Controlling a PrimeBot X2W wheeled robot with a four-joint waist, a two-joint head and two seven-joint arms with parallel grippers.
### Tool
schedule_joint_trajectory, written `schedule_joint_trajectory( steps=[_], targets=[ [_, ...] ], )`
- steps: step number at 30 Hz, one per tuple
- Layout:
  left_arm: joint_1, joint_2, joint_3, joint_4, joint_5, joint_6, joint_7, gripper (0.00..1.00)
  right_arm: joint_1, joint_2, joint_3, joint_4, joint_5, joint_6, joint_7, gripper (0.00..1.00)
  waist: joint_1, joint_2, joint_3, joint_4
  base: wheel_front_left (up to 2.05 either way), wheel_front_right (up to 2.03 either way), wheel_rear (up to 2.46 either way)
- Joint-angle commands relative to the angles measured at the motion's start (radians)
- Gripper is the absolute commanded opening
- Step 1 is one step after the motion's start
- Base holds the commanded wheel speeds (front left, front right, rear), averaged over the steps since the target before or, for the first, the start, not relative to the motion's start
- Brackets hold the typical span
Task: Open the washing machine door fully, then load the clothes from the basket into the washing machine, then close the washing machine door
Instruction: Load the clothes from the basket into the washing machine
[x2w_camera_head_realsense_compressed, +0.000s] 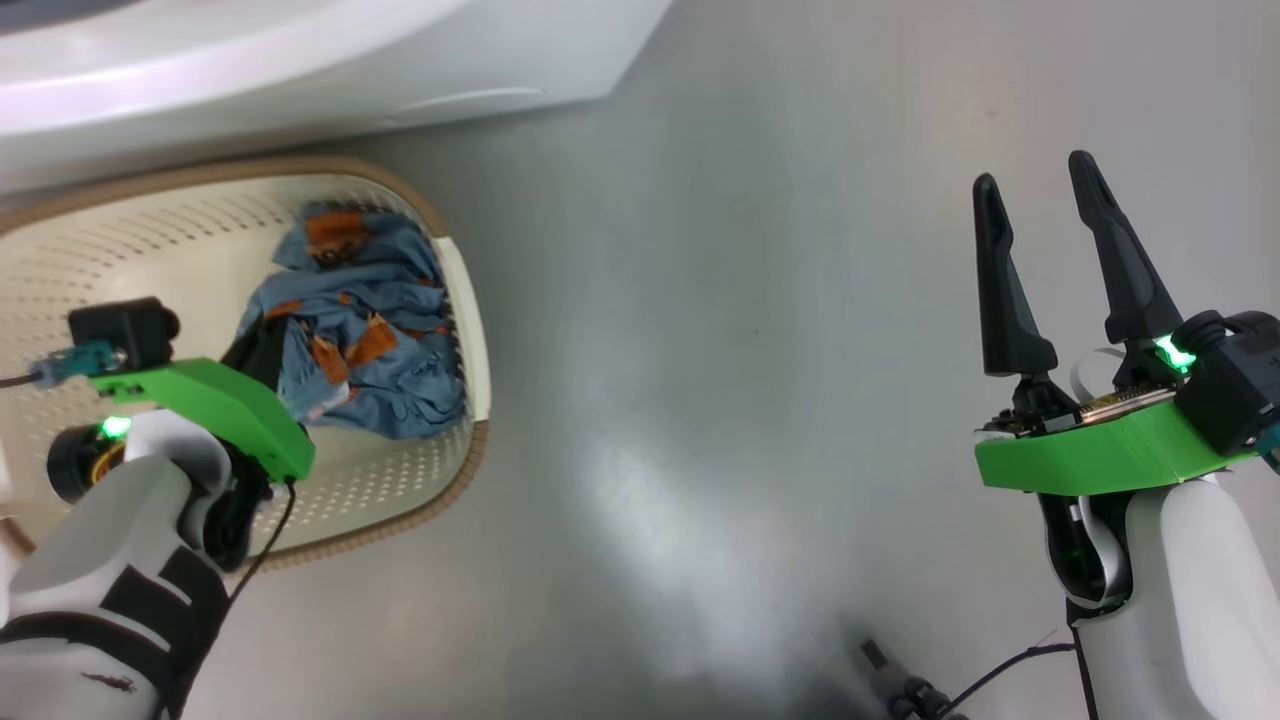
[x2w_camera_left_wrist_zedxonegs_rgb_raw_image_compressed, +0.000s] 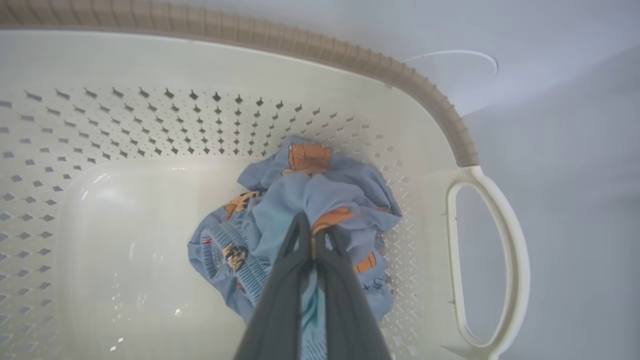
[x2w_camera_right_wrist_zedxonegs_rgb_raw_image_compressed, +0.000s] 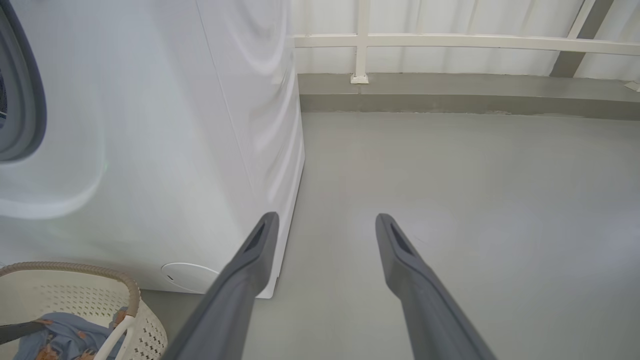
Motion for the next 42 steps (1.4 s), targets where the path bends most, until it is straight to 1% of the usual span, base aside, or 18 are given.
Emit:
schedule_joint_trajectory(
  steps=[1, 5, 10, 14, 20, 27, 30, 35, 42],
  targets=[
    [0.037, 0.039, 0.053, -0.015, 0.017, -0.002, -0.013, 0.00, 0.043, -0.007, 0.012, -0.014, -0.001, 0.001, -0.005, 1.00, 0.0000, 0.0000, -0.040, 0.031, 0.00, 0.00, 0.00],
    [0.068, 0.044, 0.165, -0.049, 0.087, -0.002, -0.013, 0.00, 0.058, -0.016, 0.009, -0.004, 0.000, 0.001, -0.005, 1.00, 0.0000, 0.0000, -0.081, 0.055, 0.00, 0.00, 0.00],
    [0.135, 0.033, 0.325, -0.121, 0.207, -0.002, -0.013, 0.00, 0.080, -0.036, 0.016, 0.011, 0.002, 0.001, -0.005, 1.00, 0.0000, 0.0000, -0.137, 0.081, 0.00, 0.00, 0.00],
    [0.203, 0.014, 0.437, -0.188, 0.302, -0.002, -0.013, 0.00, 0.100, -0.052, 0.027, 0.026, 0.004, 0.001, -0.005, 1.00, 0.0000, 0.0000, -0.187, 0.096, 0.00, 0.00, 0.00],
    [0.294, -0.022, 0.567, -0.287, 0.416, -0.002, -0.013, 0.00, 0.141, -0.069, 0.021, 0.044, 0.010, 0.001, -0.005, 1.00, 0.0000, 0.0000, -0.262, 0.120, 0.00, 0.00, 0.00],
    [0.383, -0.050, 0.670, -0.397, 0.519, -0.002, -0.013, 0.00, 0.197, -0.079, 0.011, 0.059, 0.018, 0.001, -0.005, 1.00, 0.0000, 0.0000, -0.345, 0.144, 0.00, 0.00, 0.00],
    [0.421, -0.058, 0.699, -0.448, 0.561, -0.002, -0.013, 0.00, 0.222, -0.078, 0.005, 0.063, 0.020, 0.001, -0.005, 1.00, 0.0000, 0.0000, -0.379, 0.154, 0.00, 0.00, 0.00],
    [0.466, -0.067, 0.732, -0.507, 0.597, -0.002, -0.013, 0.00, 0.250, -0.081, -0.005, 0.068, 0.024, 0.001, -0.005, 1.00, 0.0000, 0.0000, -0.415, 0.168, 0.00, 0.00, 0.00],
    [0.563, -0.079, 0.793, -0.632, 0.654, -0.002, -0.014, 0.00, 0.303, -0.088, -0.027, 0.073, 0.030, 0.001, -0.005, 1.00, 0.0000, 0.0000, -0.484, 0.191, 0.00, 0.00, 0.00]
  ],
)
